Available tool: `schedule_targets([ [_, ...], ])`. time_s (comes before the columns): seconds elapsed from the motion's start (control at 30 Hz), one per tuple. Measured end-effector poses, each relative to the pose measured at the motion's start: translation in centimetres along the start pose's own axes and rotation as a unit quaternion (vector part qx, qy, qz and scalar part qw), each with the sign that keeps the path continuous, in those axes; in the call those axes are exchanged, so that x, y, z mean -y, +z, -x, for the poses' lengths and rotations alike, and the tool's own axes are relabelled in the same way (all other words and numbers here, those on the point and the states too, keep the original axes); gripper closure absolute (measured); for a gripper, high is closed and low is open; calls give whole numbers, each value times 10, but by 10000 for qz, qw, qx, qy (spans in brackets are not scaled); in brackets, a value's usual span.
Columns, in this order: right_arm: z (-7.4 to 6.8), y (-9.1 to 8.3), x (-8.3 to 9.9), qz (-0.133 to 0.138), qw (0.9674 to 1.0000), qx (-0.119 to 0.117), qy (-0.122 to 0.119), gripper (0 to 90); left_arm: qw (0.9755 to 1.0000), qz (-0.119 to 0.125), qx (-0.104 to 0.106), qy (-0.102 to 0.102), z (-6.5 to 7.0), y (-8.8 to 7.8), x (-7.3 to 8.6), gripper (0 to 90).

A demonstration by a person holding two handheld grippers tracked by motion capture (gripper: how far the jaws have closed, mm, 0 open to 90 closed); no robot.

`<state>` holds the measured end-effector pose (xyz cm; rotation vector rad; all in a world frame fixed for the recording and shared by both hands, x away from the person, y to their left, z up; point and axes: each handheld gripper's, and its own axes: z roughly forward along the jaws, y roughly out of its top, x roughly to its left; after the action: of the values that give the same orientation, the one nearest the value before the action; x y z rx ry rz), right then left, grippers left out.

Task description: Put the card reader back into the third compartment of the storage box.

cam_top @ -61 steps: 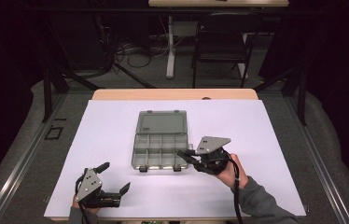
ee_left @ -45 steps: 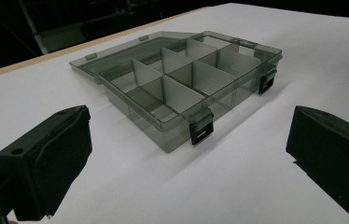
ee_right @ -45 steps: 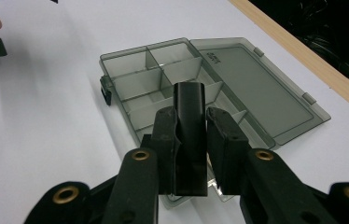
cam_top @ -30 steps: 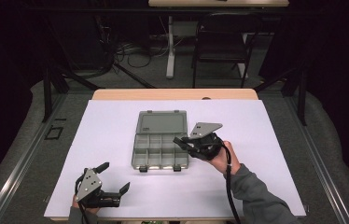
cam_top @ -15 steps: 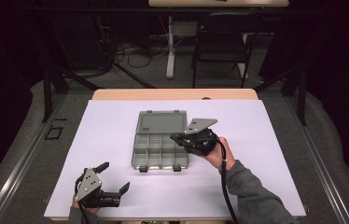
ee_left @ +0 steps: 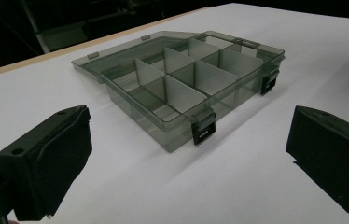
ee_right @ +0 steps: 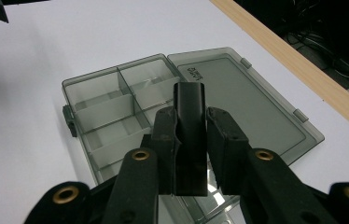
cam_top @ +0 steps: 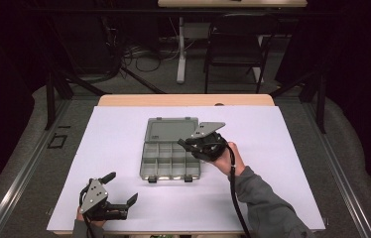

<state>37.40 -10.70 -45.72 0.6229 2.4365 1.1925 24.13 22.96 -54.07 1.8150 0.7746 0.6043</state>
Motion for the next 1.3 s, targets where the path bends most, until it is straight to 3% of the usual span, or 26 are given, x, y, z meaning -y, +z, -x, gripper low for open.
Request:
schedule_targets([
  [1.3, 6, 44, -17, -262, 9993, 90, 244, 732, 10000, 14, 1, 11, -1, -1, 0, 1],
])
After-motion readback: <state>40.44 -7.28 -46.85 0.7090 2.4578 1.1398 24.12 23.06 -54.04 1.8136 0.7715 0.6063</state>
